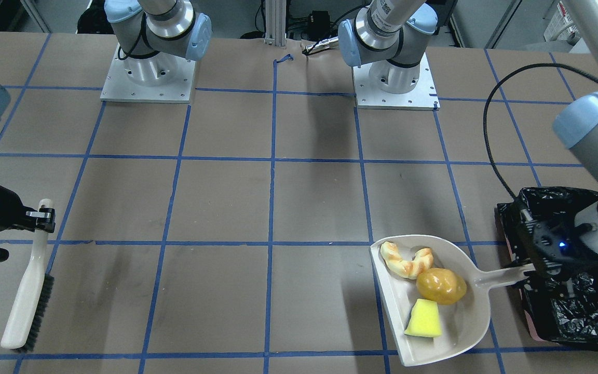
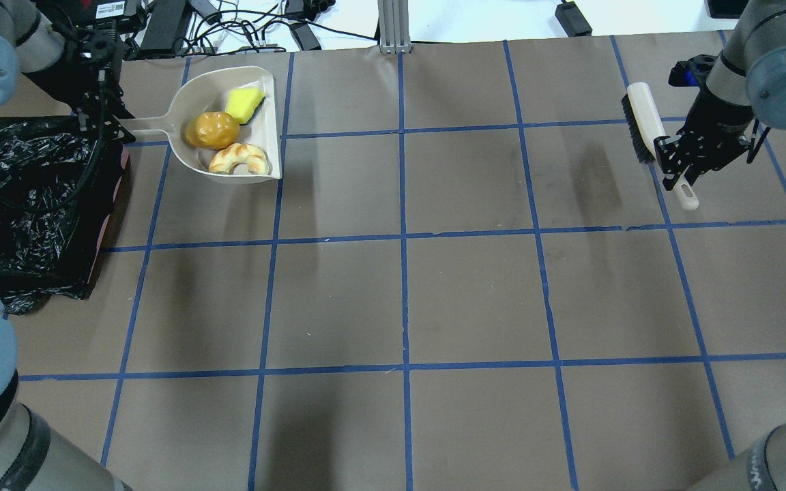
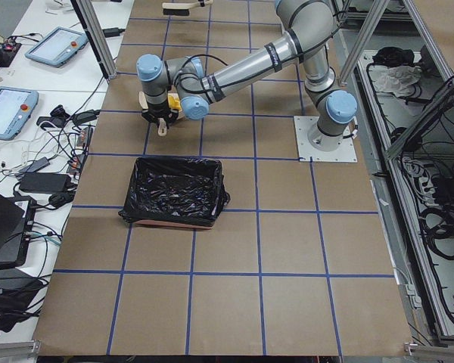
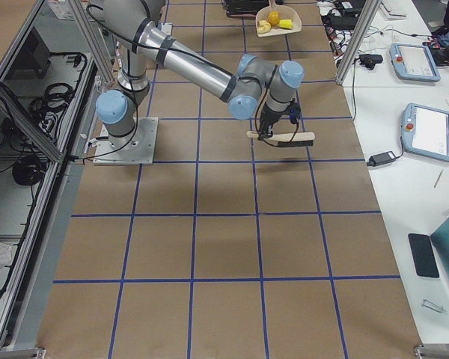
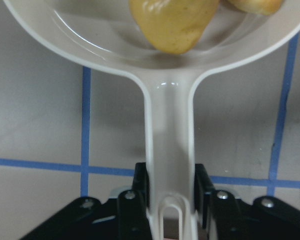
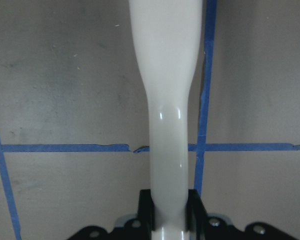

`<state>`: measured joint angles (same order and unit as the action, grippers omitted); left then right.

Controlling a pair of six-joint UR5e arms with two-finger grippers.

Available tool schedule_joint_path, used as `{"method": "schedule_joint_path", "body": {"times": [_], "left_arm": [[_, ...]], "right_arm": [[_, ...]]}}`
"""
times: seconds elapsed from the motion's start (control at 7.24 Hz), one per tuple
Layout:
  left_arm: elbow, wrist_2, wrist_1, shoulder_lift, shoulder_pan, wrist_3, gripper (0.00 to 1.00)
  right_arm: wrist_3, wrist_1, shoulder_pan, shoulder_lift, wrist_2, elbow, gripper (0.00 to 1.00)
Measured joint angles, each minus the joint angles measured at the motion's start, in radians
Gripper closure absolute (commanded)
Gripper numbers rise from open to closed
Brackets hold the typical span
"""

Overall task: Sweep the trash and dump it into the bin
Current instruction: 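Carry the loaded dustpan with the left gripper over the black bin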

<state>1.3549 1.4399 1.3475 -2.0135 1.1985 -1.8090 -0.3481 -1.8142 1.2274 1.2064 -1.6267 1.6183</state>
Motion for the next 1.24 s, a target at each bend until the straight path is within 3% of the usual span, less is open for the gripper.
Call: {"method": "schedule_joint_path", "body": {"times": [0.69, 1.24], "left_arm": [[-0.066, 0.033, 0.160, 0.094, -0.227, -0.154, 0.99], [-0.123, 0.093, 0.179, 0.063, -0.421, -0.411, 1.00]], "right_arm": [[-0.004, -0.005, -0.011, -0.040, -0.002, 0.007, 1.00], [-0.004, -0.006, -0.013, -0.049, -0.006, 0.008, 1.00]]}}
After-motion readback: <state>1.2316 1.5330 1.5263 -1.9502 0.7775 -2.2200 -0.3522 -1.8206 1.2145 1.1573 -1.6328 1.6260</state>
